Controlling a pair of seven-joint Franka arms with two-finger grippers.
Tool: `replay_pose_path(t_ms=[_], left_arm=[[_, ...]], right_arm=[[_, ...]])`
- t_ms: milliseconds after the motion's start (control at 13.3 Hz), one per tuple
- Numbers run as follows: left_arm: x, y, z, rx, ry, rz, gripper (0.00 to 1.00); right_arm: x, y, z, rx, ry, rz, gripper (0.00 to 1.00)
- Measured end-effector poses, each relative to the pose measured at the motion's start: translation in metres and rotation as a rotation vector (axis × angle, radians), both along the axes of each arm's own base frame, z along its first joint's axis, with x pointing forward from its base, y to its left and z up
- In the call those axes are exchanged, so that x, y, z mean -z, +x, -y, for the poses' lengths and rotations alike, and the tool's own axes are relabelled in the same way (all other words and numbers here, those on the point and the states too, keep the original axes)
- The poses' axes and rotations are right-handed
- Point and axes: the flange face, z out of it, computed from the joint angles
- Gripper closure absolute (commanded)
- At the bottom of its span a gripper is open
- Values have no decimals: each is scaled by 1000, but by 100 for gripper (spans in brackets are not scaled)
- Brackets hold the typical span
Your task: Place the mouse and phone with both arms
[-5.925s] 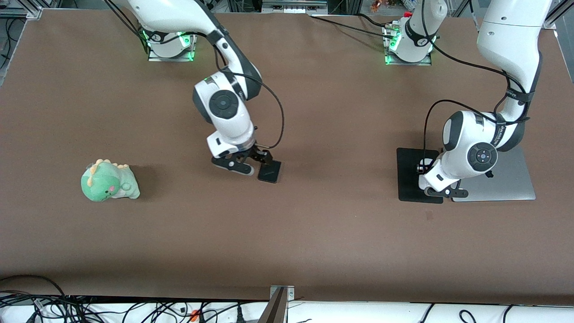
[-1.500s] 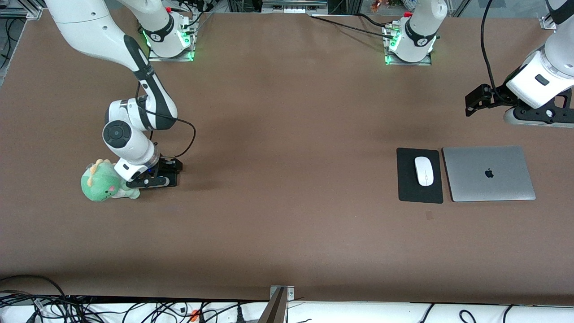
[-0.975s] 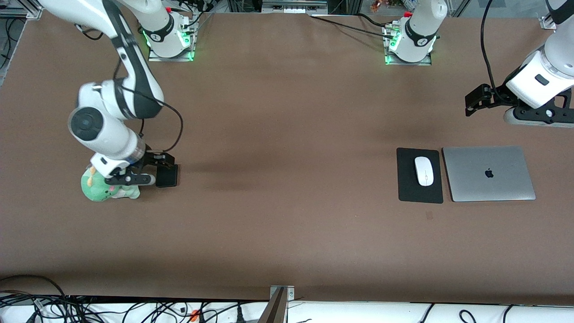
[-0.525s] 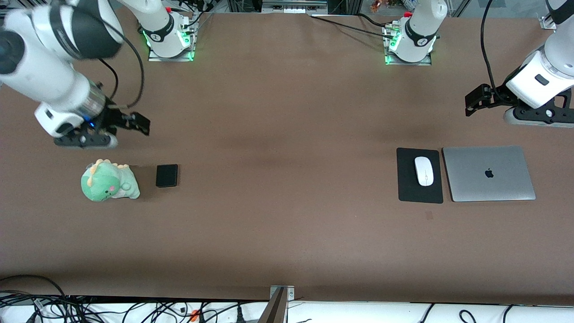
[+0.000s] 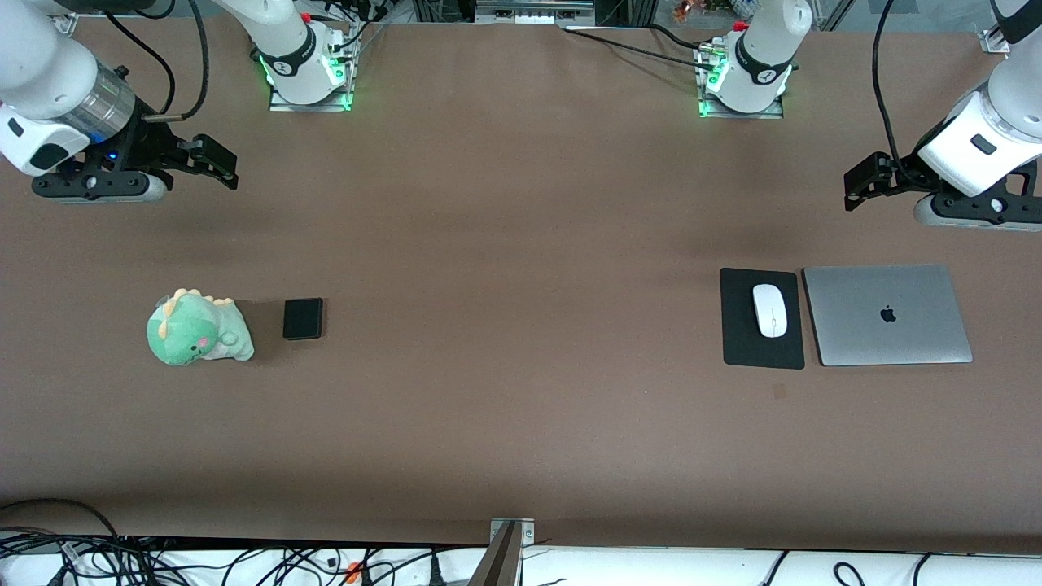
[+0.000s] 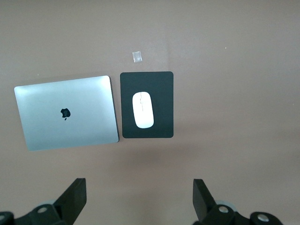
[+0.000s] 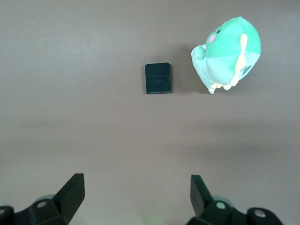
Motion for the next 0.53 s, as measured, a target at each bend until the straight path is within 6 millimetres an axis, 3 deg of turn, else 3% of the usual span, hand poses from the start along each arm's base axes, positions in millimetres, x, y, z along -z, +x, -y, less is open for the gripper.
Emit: replay_pose_path(t_ms=[525], left_arm=[[-1, -1, 0, 0, 1, -10, 0]], right_arm=[[2, 7, 0, -1, -2, -3, 0]])
